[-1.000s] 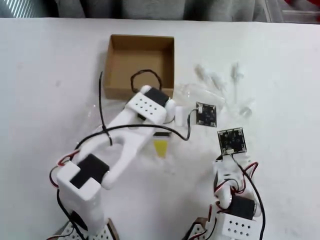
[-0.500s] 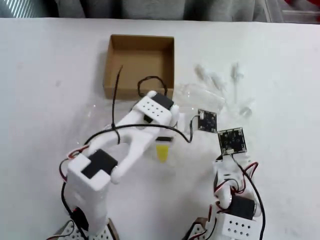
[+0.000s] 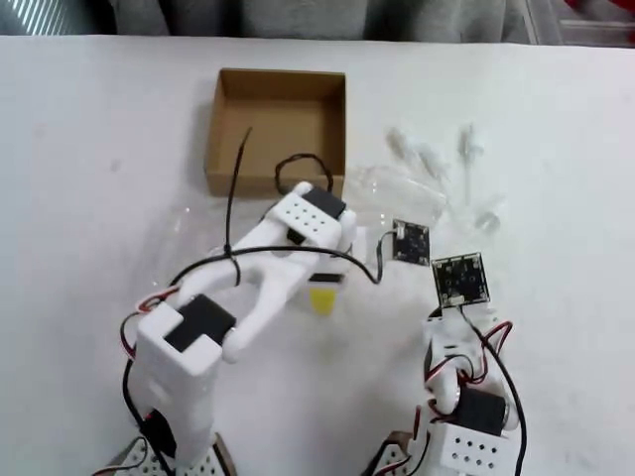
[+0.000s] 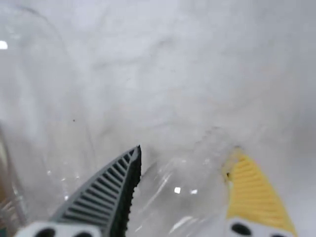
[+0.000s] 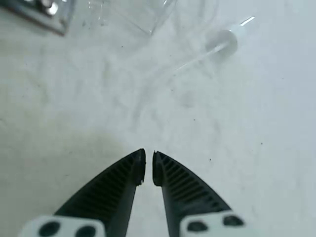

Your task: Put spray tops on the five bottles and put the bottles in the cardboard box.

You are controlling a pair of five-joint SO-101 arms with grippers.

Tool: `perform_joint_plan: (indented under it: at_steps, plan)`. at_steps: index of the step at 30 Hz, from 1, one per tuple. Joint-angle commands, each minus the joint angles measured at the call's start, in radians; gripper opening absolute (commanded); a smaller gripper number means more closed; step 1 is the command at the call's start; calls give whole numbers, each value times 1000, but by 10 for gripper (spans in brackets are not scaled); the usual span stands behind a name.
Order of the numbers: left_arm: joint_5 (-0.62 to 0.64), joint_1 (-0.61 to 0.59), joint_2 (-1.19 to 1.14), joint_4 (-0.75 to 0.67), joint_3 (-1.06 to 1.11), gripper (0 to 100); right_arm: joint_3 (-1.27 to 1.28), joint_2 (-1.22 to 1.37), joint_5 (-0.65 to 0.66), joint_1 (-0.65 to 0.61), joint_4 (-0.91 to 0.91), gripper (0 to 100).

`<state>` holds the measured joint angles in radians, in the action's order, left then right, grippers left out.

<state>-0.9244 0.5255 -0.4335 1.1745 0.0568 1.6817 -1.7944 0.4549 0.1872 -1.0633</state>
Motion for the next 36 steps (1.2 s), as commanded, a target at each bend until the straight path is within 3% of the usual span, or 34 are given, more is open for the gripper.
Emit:
perform_joint_plan:
  at_steps: [1,8,20,32,36]
  plan:
    - [146,18,24,-11,-54,276,9,-4,14,2,-15,18]
    - [578,2,48,15,-164,278,9,-4,14,2,-15,18]
    - [942,-5,38,196,-236,280,9,-4,14,2,-15,18]
    - [945,-68,41,157,-175,380,9,-4,14,2,-15,18]
    - [792,-61,73,204,-184,385,9,-4,14,2,-15,18]
